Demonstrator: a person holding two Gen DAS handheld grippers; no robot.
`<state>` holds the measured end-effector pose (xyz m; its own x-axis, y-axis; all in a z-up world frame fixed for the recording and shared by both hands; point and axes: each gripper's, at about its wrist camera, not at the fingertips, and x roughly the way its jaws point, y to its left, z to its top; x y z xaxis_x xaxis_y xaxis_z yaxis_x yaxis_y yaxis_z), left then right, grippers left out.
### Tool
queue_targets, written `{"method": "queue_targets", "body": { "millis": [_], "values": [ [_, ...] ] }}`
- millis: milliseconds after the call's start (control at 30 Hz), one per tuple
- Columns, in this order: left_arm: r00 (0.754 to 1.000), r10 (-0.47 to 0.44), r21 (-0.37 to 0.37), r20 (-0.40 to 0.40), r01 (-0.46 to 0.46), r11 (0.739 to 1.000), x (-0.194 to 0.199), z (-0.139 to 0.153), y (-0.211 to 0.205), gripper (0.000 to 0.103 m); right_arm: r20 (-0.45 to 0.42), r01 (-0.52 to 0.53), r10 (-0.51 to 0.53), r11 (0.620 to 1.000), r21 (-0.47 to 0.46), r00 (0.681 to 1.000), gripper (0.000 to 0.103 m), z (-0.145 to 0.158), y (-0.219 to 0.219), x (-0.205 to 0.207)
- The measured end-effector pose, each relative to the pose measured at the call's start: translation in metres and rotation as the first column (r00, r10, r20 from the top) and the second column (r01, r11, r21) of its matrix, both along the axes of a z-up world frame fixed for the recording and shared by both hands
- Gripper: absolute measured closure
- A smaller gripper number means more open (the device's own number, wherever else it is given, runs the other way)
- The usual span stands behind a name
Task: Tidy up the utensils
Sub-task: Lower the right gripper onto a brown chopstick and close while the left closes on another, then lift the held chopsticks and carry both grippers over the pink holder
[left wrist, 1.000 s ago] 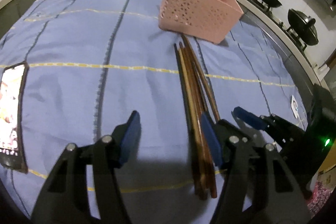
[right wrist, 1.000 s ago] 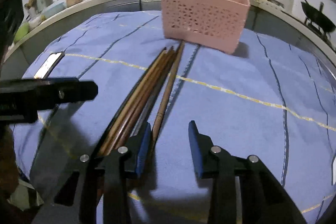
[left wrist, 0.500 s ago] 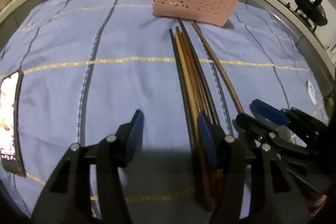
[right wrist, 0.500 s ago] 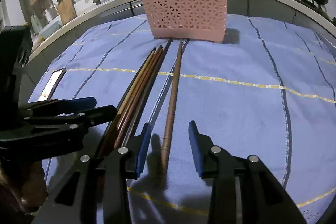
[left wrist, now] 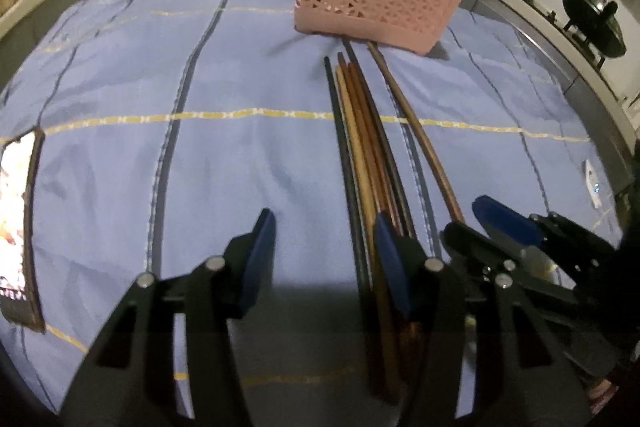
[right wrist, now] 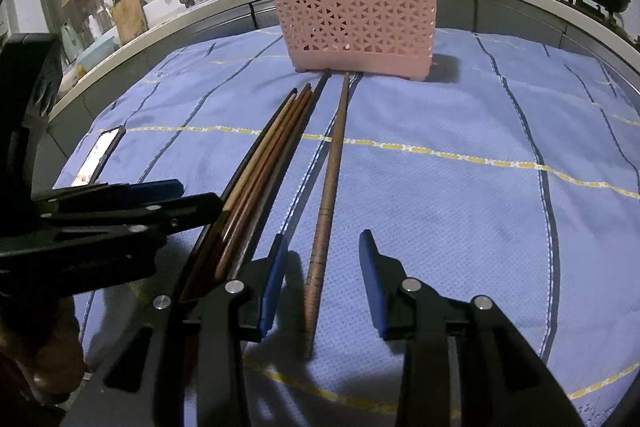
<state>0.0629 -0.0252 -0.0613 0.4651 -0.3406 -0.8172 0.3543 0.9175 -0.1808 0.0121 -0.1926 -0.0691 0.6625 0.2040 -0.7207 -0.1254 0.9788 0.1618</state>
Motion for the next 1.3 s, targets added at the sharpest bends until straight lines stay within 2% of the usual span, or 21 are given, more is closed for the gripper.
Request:
{"method": "queue_targets", "body": {
  "millis": [100, 200, 333, 433, 533, 567, 633, 733, 867, 1000, 1167, 1300],
  "values": [
    [1.0, 0.009, 0.02, 0.011, -0.009, 1.0, 0.0, 0.0, 0.0, 0.053, 0.001, -0.001, 0.001, 1.0, -0.001, 1.0, 0.065, 0.0, 0.001, 0.0],
    [0.999, 0.005, 0.095, 0.05, -0.01, 0.995, -0.004, -0.001, -0.01, 0.054, 0.0, -0.001, 0.001, 1.0, -0.001, 1.0, 0.065, 0.0, 0.0, 0.0],
    [0.997, -0.005, 0.136, 0.071, -0.005, 0.991, -0.005, -0.002, -0.018, 0.053, 0.0, -0.002, 0.002, 1.0, -0.002, 1.0, 0.065, 0.0, 0.001, 0.001],
    [0.994, -0.02, 0.197, 0.108, -0.002, 0.98, -0.007, -0.005, -0.027, 0.053, 0.003, -0.003, 0.003, 1.0, -0.008, 1.0, 0.065, 0.0, 0.002, 0.001],
    [0.995, -0.017, 0.187, 0.103, -0.002, 0.982, -0.003, -0.004, -0.026, 0.055, 0.009, -0.01, 0.01, 0.999, -0.03, 1.0, 0.066, 0.0, 0.004, 0.001],
    [0.994, -0.012, 0.187, 0.106, -0.008, 0.982, -0.002, -0.003, -0.024, 0.058, 0.011, -0.009, 0.009, 0.999, -0.047, 1.0, 0.076, 0.0, 0.005, 0.001],
    [0.994, -0.004, 0.186, 0.11, -0.017, 0.982, -0.002, -0.002, -0.02, 0.075, 0.001, -0.011, 0.011, 0.999, -0.041, 1.0, 0.094, 0.0, 0.003, 0.001],
    [0.996, 0.008, 0.154, 0.094, -0.022, 0.988, 0.002, 0.0, -0.006, 0.092, -0.014, 0.004, -0.004, 1.0, -0.01, 1.0, 0.097, -0.001, -0.007, 0.0],
    [0.999, -0.007, 0.071, 0.048, 0.004, 0.998, 0.002, 0.001, 0.013, 0.093, -0.021, 0.02, -0.021, 0.999, -0.029, 1.0, 0.097, -0.002, -0.016, -0.013],
    [0.998, -0.022, 0.106, 0.054, 0.017, 0.994, -0.011, -0.001, 0.024, 0.095, -0.04, 0.047, -0.049, 0.998, -0.042, 0.998, 0.097, -0.005, -0.033, -0.04],
    [0.999, -0.044, 0.027, 0.009, 0.044, 0.999, -0.017, -0.003, 0.048, 0.095, -0.089, 0.041, -0.041, 0.999, 0.0, 0.995, 0.096, -0.007, -0.05, -0.062],
    [0.998, -0.042, -0.051, -0.051, 0.039, 0.998, -0.003, -0.003, 0.055, 0.095, -0.132, 0.043, -0.038, 0.999, 0.03, 0.99, 0.095, -0.003, -0.055, -0.048]
  ]
}}
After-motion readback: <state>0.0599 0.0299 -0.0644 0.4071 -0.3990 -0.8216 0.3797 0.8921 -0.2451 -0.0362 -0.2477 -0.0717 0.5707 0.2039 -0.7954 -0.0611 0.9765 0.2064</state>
